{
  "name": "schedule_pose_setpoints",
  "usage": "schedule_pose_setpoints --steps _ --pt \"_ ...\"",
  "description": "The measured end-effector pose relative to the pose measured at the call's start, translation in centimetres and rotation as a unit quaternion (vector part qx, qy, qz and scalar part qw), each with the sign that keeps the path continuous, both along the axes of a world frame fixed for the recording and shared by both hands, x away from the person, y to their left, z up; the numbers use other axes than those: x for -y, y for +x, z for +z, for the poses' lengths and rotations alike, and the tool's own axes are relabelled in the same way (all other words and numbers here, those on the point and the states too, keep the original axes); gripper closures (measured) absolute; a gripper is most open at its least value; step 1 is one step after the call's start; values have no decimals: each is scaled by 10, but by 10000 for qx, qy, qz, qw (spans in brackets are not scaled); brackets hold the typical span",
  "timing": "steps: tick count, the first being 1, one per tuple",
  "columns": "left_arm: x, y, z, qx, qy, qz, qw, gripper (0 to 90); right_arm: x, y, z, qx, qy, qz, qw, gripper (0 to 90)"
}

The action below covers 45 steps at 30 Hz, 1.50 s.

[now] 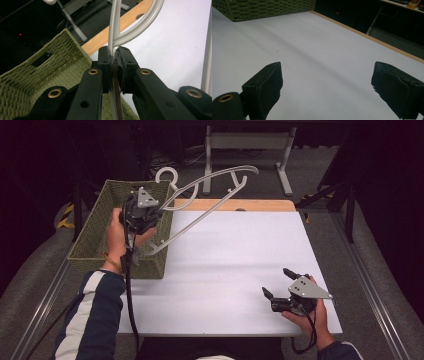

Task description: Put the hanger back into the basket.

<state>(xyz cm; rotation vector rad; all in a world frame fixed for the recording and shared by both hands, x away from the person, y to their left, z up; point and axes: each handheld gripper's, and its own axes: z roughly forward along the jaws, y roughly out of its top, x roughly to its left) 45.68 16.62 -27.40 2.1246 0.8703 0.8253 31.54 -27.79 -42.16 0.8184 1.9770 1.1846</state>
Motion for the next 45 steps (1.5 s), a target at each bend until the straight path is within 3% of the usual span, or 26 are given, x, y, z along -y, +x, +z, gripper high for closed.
schedule_pose_setpoints --steps 17,19,27,30,34,38,45 --pt "-72 38 -24 -202 -42 628 9978 818 0 2 -3 -82 -51 -24 10000 106" --pt "-80 41 -26 -255 -138 671 9973 818 -1 2 -3 -91 -67 -13 9999 105" --pt "-103 56 -37 -258 118 1029 9943 817 -3 2 -3 -110 -95 6 9999 105" --pt "-106 58 -40 -290 70 1076 9937 817 -1 2 -3 -105 -97 -3 9999 105" --pt "-109 64 -45 -361 236 1045 9936 816 0 2 -3 -115 -80 -25 9999 105" --pt "-112 72 -54 -497 400 1133 9915 817 -1 1 -4 -128 -132 -2 9998 104" --pt "-132 76 -69 -783 296 1452 9859 816 1 2 -4 -124 -136 -32 9998 104"
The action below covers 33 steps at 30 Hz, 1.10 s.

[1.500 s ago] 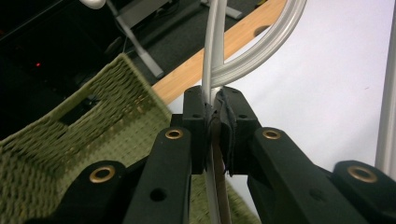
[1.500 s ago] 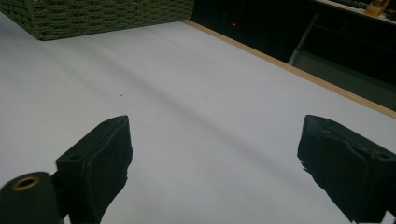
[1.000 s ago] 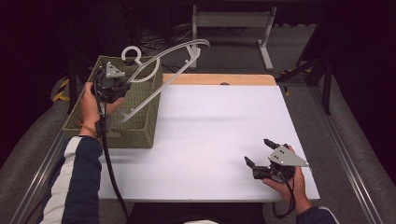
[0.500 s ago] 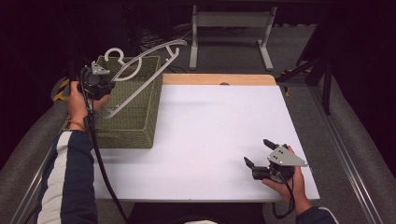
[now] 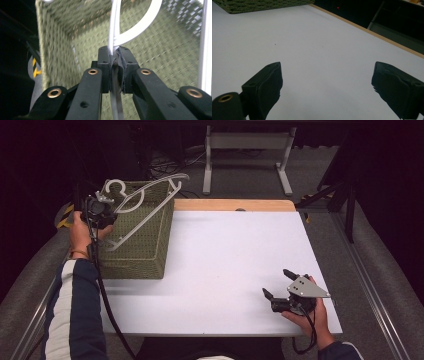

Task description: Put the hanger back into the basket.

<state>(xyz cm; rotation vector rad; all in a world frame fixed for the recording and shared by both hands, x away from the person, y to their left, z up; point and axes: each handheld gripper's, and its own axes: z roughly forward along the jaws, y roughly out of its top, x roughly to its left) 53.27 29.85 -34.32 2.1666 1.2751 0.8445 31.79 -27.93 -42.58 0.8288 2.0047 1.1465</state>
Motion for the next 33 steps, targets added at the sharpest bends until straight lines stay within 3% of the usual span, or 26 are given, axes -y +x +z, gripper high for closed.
schedule_pose_setpoints --steps 3,7,10,14,18,23,25,27,28,33 --pt "-11 -1 -9 -177 -5 125 9998 815 0 0 0 -6 -7 11 10000 104" --pt "-16 -5 -12 -41 -194 160 9997 808 -1 0 0 2 -19 10 10000 105" --pt "-16 -6 -11 54 -192 164 9997 803 -1 -1 0 25 -11 -38 10000 106" --pt "-14 -9 -7 223 -290 158 9992 686 1 -1 1 16 27 -54 10000 106" --pt "-8 -18 -3 474 -594 -131 9970 592 0 -1 0 21 -5 -15 10000 106" --pt "4 -34 3 954 -892 -463 9903 442 0 -2 0 23 -11 -15 10000 106" --pt "10 -41 5 1112 -918 -507 9883 379 -1 -1 0 31 -25 -13 10000 106" --pt "12 -50 5 1290 -1056 -680 9837 323 -1 -2 0 33 -22 -13 10000 106" --pt "12 -50 5 1290 -1056 -680 9837 307 -1 -2 0 33 -22 -13 10000 106" --pt "22 -66 7 1590 -1267 -973 9743 212 -2 -1 -1 14 -39 -27 10000 106"
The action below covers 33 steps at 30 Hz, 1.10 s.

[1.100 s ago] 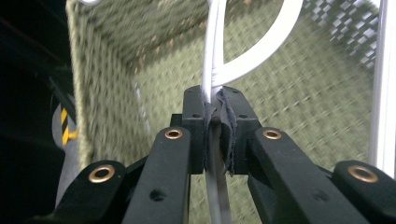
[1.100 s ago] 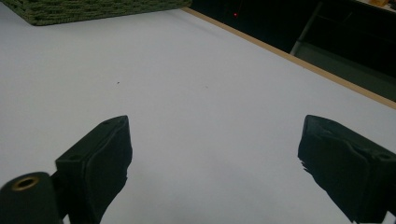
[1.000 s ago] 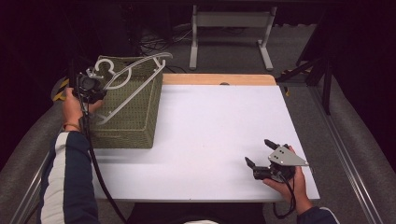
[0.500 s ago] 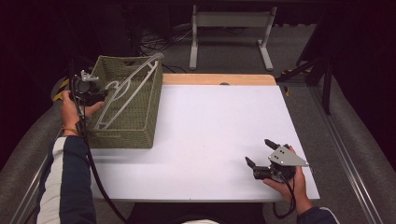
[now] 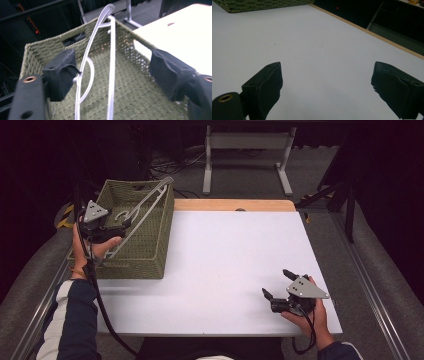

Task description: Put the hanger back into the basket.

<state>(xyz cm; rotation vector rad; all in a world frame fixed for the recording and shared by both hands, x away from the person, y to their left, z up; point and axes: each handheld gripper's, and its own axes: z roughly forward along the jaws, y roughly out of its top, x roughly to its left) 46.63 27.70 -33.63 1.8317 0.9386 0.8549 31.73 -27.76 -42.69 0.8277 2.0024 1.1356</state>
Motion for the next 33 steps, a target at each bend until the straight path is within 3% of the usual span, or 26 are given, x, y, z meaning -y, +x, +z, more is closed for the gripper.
schedule_pose_setpoints --steps 8,16,21,33 --pt "15 -22 0 390 -337 -450 9977 109 -2 1 -1 -16 -53 21 10000 107" --pt "30 -39 -3 574 -265 -847 9944 56 -1 1 -1 -10 -11 -37 10000 107" --pt "38 -52 -7 718 -364 -1051 9912 55 -2 1 -1 -3 -32 -37 10000 107" --pt "60 -93 -27 818 -100 -1633 9831 68 -4 0 -2 22 -24 -71 10000 108"
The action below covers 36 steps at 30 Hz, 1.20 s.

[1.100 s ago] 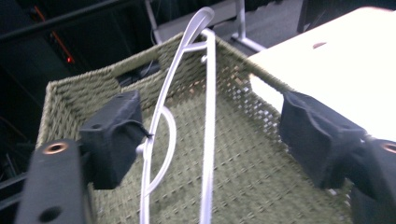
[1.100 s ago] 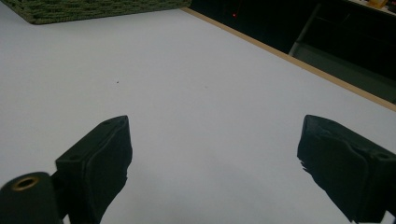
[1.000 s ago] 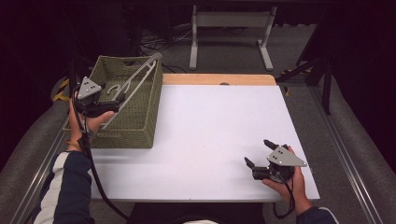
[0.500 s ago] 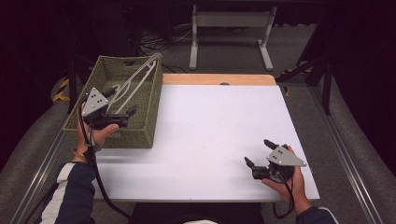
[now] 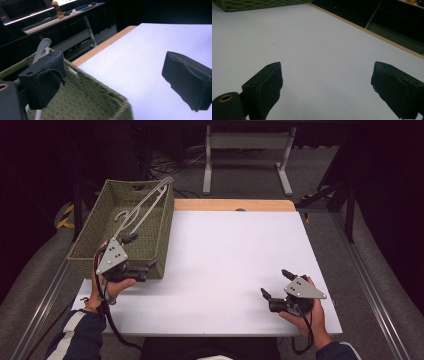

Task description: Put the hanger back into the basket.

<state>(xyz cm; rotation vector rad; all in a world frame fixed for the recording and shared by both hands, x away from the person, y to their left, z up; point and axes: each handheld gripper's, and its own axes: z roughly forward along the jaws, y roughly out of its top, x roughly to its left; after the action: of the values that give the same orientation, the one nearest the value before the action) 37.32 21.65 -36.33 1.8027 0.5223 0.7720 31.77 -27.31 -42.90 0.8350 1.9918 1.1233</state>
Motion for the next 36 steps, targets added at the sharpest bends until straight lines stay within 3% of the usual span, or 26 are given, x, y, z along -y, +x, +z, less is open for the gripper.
schedule_pose_setpoints --steps 7,13,20,22,25,26,31,36 --pt "7 -21 -10 132 40 -233 9996 78 -2 0 -1 -5 -48 27 10000 108" --pt "8 -32 -22 43 137 -318 9994 76 -2 0 -1 -13 -27 26 10000 108" --pt "3 -38 -47 -218 204 -291 9991 76 -3 -1 -1 22 -44 22 10000 108" --pt "1 -39 -58 -285 369 -242 9986 74 -2 -1 -1 12 -45 19 10000 108" --pt "-1 -39 -69 -461 408 -210 9979 76 -2 -1 -2 15 -44 8 10000 108" --pt "-3 -38 -77 -493 665 -140 9965 70 -2 -1 -2 27 -42 20 10000 108" --pt "-8 -35 -81 -732 392 -177 9964 71 -2 -1 -2 43 -73 39 10000 108" --pt "-5 -34 -84 -798 497 -175 9954 67 0 -2 -2 55 -65 32 10000 107"
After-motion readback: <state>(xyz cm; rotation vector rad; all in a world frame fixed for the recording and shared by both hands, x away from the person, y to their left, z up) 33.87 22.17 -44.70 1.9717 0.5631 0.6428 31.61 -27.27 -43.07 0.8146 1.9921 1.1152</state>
